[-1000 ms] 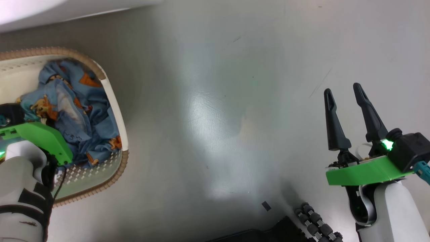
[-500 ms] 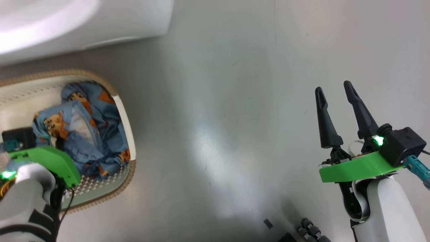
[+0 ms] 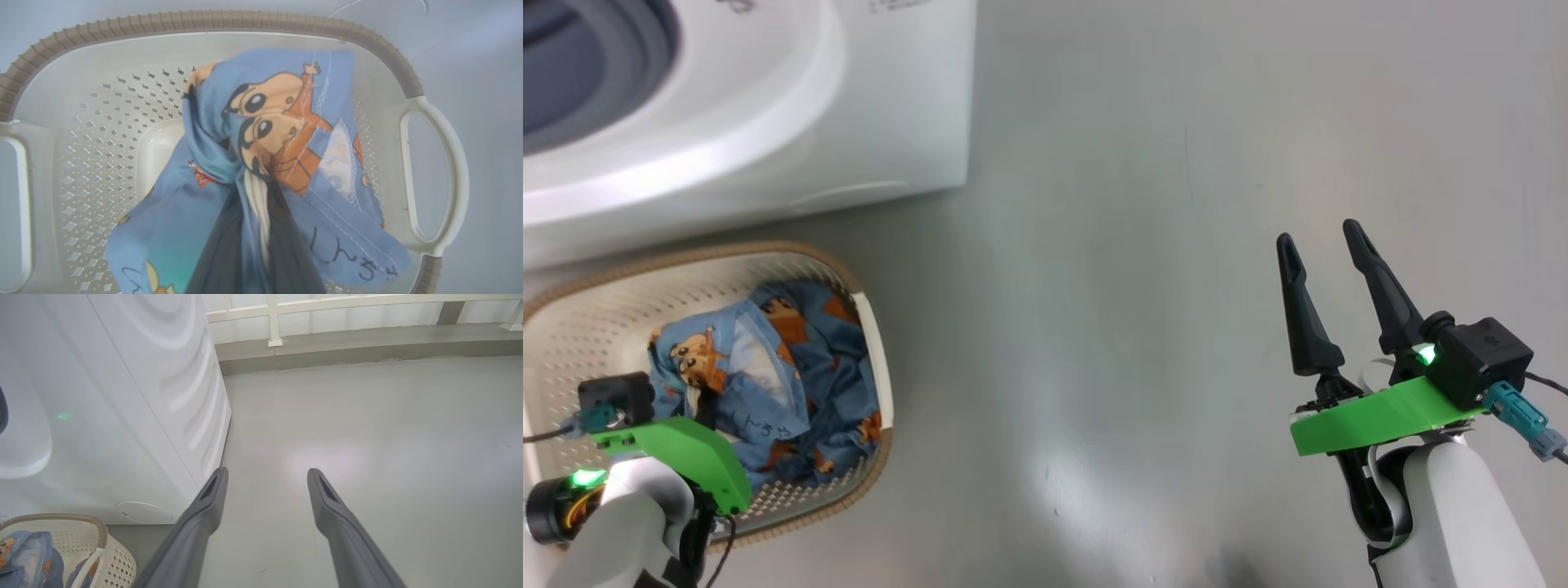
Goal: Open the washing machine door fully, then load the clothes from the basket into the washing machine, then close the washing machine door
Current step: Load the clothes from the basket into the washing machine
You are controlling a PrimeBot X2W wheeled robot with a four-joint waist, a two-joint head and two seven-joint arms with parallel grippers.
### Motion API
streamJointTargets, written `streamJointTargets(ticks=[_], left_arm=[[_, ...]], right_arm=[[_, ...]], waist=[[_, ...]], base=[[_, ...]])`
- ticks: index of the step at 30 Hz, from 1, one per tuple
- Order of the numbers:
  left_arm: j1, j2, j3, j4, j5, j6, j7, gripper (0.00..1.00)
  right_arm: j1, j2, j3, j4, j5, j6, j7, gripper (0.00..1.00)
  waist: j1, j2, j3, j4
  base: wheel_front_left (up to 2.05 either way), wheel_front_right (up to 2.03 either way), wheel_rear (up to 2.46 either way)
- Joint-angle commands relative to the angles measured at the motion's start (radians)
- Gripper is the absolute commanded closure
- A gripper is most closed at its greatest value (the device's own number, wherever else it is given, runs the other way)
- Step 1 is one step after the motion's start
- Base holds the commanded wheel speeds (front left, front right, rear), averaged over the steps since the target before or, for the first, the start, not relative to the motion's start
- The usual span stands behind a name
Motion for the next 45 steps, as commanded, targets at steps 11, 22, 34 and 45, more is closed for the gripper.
streamJointTargets(ticks=[11, 22, 34, 45], left_arm=[[0.192, 0.054, 0.087, -0.247, 0.024, 0.01, -0.015, 1.0], [0.308, 0.026, 0.171, -0.451, 0.079, 0.006, -0.015, 1.0], [0.436, -0.028, 0.241, -0.645, 0.135, -0.001, -0.015, 1.0], [0.554, -0.08, 0.23, -0.799, 0.136, -0.002, -0.015, 1.0]], right_arm=[[0.05, -0.002, 0.022, 0.011, 0.01, 0.002, -0.007, 0.0], [0.072, -0.002, 0.022, 0.039, 0.016, 0.002, -0.007, 0.0], [0.115, -0.002, 0.017, 0.062, 0.027, 0.002, -0.007, 0.0], [0.159, -0.002, 0.01, 0.079, 0.044, 0.002, -0.007, 0.0]], waist=[[-0.0001, 0.0, -0.164, 0.058], [-0.0001, 0.0, -0.266, 0.098], [-0.0001, 0.0, -0.375, 0.131], [-0.0001, 0.0, -0.456, 0.143]], base=[[0.0, 0.0, 0.0], [0.0, 0.0, 0.0], [0.0, 0.0, 0.0], [0.0, 0.0, 0.0]])
